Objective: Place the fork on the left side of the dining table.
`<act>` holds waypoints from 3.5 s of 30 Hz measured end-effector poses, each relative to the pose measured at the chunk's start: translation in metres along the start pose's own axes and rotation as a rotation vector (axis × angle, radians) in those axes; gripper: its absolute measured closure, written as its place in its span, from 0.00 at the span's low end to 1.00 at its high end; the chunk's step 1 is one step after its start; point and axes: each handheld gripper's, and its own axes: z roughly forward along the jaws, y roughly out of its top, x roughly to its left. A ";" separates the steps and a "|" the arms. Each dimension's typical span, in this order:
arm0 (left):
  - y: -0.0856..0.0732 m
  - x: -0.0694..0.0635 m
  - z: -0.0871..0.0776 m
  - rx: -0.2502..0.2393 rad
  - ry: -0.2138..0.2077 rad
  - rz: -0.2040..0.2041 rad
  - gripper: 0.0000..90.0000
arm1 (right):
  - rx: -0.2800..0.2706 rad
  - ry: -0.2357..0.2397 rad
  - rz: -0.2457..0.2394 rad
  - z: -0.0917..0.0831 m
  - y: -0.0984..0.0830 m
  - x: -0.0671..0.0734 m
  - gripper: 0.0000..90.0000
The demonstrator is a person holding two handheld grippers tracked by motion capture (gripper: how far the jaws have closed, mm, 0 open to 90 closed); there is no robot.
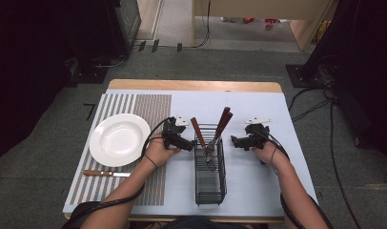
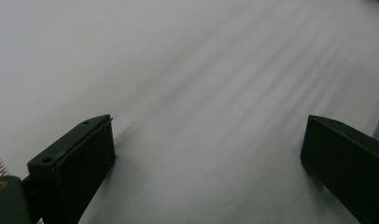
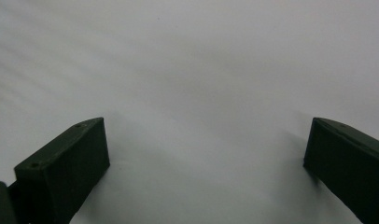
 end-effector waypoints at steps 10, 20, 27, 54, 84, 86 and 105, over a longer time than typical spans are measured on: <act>0.010 0.006 -0.006 0.074 0.002 -0.030 0.18 | 0.000 0.000 0.000 0.000 0.000 0.000 0.00; 0.016 0.019 -0.014 0.114 -0.039 -0.084 0.36 | 0.000 0.000 -0.001 0.000 0.000 0.000 0.00; 0.020 0.025 -0.021 0.133 -0.080 -0.122 0.37 | 0.000 0.000 -0.001 0.000 0.000 0.000 0.00; 0.042 0.031 -0.060 0.125 -0.169 -0.139 0.44 | -0.001 0.000 -0.001 0.000 0.000 0.000 0.00; 0.064 0.025 -0.098 0.071 -0.242 -0.149 0.53 | -0.001 0.000 0.001 0.000 0.000 0.000 0.00; 0.067 0.023 -0.102 0.065 -0.239 -0.139 0.54 | 0.000 0.000 0.003 0.000 0.000 0.000 0.00; 0.082 0.013 -0.127 0.026 -0.243 -0.095 0.55 | 0.000 0.000 0.002 0.000 0.000 0.000 0.00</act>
